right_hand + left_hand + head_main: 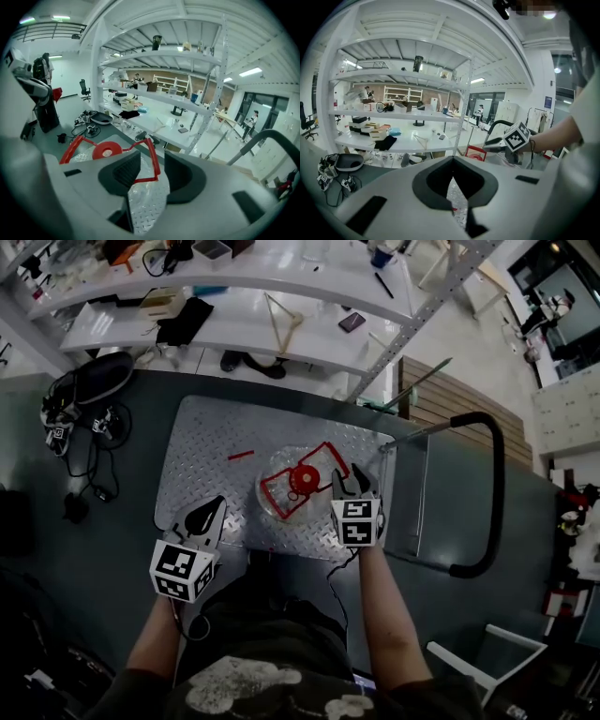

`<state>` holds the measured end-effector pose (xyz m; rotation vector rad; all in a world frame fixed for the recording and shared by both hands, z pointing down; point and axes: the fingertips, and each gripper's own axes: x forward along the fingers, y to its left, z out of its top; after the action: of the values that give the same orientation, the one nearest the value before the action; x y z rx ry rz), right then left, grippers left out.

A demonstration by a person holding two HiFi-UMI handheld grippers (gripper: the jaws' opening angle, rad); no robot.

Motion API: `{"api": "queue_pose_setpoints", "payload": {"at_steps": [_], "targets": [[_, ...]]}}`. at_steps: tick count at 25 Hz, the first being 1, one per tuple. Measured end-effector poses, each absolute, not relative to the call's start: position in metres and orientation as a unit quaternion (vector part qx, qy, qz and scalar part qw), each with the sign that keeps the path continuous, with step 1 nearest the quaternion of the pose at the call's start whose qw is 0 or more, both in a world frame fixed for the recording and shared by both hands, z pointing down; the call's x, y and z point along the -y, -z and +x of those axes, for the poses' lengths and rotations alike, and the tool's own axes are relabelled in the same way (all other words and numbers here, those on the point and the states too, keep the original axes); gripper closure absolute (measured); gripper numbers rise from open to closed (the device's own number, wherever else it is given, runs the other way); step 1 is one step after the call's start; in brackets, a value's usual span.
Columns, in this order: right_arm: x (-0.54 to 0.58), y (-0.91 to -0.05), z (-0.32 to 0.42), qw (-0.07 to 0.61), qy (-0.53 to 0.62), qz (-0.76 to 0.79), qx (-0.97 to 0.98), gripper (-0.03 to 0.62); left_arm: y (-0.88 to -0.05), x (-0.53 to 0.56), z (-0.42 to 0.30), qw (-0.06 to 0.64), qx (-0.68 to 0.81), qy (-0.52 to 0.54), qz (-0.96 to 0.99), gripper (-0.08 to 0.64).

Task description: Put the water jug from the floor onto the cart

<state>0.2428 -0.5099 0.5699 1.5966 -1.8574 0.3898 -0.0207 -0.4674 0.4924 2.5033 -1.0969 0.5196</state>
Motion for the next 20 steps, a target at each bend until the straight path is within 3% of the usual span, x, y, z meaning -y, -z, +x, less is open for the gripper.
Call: {"api": "queue_pose_setpoints", "payload": {"at_steps": [12,20], "targets": [[0.375,-0.47,0.263,0.178,-0.125,0.664,0.715,0.463,-0.418,0.377,0.018,0.126,0.415,-0.102,0.895,0.555],[0.252,-0.428,0.277,0.136,-0.104,0.65,0.74,0.476,-0.384,0.259,0.055,0.121,0.419,-0.064,0.898,0.555]]}}
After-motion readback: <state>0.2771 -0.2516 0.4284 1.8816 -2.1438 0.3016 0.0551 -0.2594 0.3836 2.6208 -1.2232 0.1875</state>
